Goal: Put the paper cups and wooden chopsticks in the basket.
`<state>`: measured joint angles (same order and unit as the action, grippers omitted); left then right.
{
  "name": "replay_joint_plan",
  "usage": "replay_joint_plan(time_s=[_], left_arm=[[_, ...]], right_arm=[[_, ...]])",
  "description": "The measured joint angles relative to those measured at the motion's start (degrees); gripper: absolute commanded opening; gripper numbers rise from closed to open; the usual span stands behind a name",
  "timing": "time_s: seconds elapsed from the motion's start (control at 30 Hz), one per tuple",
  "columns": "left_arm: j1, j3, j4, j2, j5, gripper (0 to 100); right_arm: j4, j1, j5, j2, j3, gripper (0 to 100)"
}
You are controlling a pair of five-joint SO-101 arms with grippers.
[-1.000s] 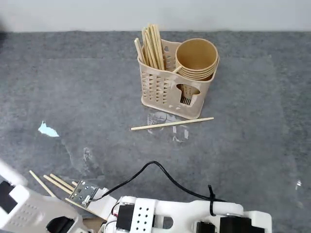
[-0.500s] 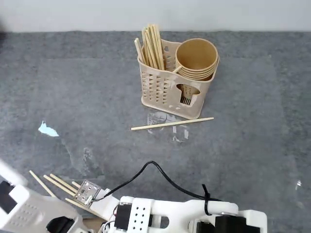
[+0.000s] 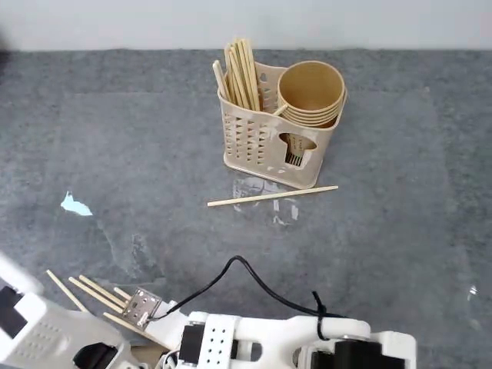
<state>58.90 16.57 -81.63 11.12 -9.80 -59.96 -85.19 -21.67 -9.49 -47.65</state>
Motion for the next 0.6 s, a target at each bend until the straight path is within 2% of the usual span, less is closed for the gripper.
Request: replay_joint_plan(time_s=[0.3,0.37,0.4,0.6], left_arm=[[0.0,0.0,0.0,0.0,0.0,2],[0.0,0.0,0.0,0.0,0.0,2],[0.0,0.0,0.0,0.0,0.0,2],[0.0,0.0,0.0,0.0,0.0,2]], right_arm=[[-4.1,0.6,0.1,9.3,6.7,7.6],[-5.5,0.9,0.1,9.8,7.4,3.6],[-5.9,1.7,0.1,9.8,7.6,0.8],[-6.7,8.0,2.6,9.8,7.6,0.9]])
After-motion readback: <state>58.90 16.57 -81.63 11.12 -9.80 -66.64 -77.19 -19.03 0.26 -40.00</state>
